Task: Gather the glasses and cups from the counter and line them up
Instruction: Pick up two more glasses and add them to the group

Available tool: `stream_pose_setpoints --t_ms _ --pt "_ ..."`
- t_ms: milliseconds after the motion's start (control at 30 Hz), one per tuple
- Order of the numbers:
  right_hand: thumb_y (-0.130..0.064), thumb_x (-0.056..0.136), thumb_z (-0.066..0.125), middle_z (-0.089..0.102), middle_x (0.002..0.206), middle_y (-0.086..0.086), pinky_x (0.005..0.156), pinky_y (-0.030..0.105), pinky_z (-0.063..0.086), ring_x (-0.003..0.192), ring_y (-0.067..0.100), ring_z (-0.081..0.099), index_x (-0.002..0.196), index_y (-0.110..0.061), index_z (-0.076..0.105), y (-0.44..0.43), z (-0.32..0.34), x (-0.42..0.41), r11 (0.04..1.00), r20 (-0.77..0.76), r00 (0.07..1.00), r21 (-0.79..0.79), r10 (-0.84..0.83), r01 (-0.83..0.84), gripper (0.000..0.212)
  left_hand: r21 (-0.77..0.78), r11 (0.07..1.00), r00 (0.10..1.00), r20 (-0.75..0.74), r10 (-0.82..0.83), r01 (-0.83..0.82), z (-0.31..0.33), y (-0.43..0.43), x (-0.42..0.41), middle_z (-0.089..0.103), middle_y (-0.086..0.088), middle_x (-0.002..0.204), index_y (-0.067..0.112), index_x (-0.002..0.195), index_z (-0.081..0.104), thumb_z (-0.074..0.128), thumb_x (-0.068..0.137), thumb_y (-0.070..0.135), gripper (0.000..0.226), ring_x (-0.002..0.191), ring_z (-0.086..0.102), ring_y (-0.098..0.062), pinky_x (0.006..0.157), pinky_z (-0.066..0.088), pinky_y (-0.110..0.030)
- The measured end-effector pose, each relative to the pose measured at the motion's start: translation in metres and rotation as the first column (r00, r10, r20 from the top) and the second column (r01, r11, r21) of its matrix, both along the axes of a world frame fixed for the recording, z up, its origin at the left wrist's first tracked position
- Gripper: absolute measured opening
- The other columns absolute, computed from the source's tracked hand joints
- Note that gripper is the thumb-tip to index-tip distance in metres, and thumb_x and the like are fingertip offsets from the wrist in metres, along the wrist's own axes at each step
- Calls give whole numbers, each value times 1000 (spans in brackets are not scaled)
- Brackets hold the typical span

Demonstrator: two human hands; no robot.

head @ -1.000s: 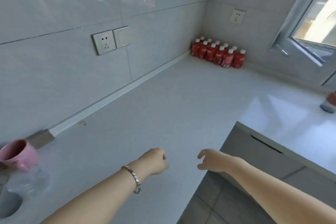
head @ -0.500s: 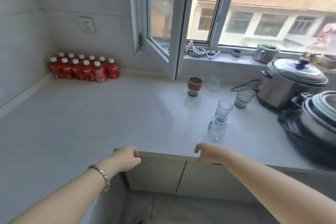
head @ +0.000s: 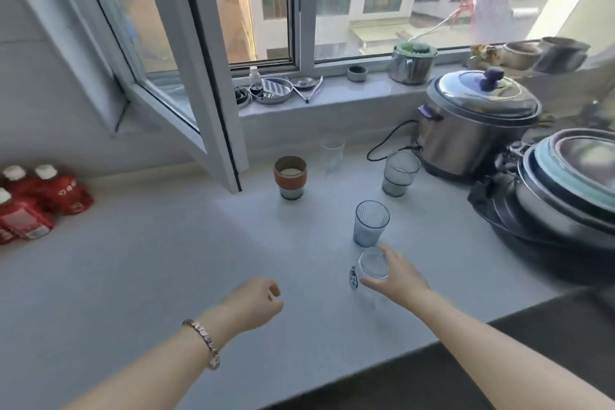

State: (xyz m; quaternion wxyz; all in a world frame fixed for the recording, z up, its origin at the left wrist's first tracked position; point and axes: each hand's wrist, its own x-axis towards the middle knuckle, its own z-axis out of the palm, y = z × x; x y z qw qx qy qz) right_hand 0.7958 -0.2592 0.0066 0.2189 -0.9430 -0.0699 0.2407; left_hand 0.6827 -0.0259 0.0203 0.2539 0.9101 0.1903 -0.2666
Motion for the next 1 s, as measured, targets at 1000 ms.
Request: stream_pose_setpoints --t_ms 1000 --pt "-51 62 78 60 126 -19 88 22 41 120 7 54 125 -31 53 -57 3 190 878 97 881 86 463 -471 71 -149 724 666 305 681 -673 -20 -157 140 41 8 141 22 140 36 76 67 40 85 125 49 -11 101 42 -24"
